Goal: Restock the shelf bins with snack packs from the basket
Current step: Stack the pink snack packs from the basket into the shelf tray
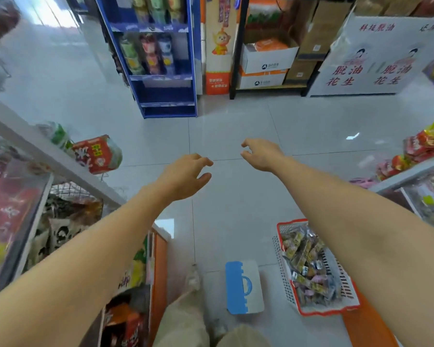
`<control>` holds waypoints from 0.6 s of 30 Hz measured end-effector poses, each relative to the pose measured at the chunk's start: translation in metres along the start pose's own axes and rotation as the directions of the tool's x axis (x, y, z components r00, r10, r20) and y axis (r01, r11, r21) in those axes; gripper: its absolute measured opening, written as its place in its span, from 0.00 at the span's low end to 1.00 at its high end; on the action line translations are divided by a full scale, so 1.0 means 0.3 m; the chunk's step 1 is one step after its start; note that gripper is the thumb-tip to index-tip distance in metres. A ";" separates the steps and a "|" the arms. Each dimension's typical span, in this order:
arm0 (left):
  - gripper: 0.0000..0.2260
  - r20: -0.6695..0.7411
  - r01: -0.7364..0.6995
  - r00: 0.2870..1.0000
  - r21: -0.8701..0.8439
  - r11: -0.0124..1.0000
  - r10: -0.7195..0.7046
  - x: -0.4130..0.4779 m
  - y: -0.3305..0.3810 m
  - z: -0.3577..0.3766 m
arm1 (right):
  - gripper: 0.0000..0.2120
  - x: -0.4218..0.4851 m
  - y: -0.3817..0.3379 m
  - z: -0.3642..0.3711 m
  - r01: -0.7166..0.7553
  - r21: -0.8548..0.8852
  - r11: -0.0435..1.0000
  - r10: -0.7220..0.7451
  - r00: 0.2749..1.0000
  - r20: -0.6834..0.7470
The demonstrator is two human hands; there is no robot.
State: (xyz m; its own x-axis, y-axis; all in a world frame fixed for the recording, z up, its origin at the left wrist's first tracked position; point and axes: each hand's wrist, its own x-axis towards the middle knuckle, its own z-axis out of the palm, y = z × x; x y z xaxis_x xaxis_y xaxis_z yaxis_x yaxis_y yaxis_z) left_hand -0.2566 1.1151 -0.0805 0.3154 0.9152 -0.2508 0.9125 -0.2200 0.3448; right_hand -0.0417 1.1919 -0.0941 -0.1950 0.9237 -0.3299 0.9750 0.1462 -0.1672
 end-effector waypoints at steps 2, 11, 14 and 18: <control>0.19 0.013 -0.033 0.999 0.010 0.999 0.033 0.104 -0.030 -0.022 | 0.20 0.086 0.016 -0.013 -0.038 0.032 0.999 0.039 0.999 -0.007; 0.18 0.139 -0.212 0.968 0.021 0.977 0.207 0.565 -0.031 -0.089 | 0.20 0.335 0.227 -0.088 -0.218 0.127 0.968 0.221 0.975 -0.006; 0.18 0.179 -0.269 0.949 0.025 0.963 0.261 0.732 0.011 -0.106 | 0.20 0.404 0.342 -0.119 -0.272 0.151 0.950 0.277 0.961 -0.011; 0.18 0.216 -0.357 0.916 0.051 0.933 0.339 0.970 0.097 -0.122 | 0.20 0.513 0.511 -0.165 -0.332 0.184 0.925 0.341 0.940 -0.020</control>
State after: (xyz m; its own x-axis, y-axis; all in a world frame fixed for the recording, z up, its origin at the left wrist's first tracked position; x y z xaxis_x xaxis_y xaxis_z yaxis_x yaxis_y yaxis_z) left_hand -0.1476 1.3875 -0.1104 0.6541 0.6909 -0.3080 0.7519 -0.5492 0.3648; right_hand 0.0830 1.3740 -0.1245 0.1516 0.9250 -0.3484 0.9474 -0.2365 -0.2158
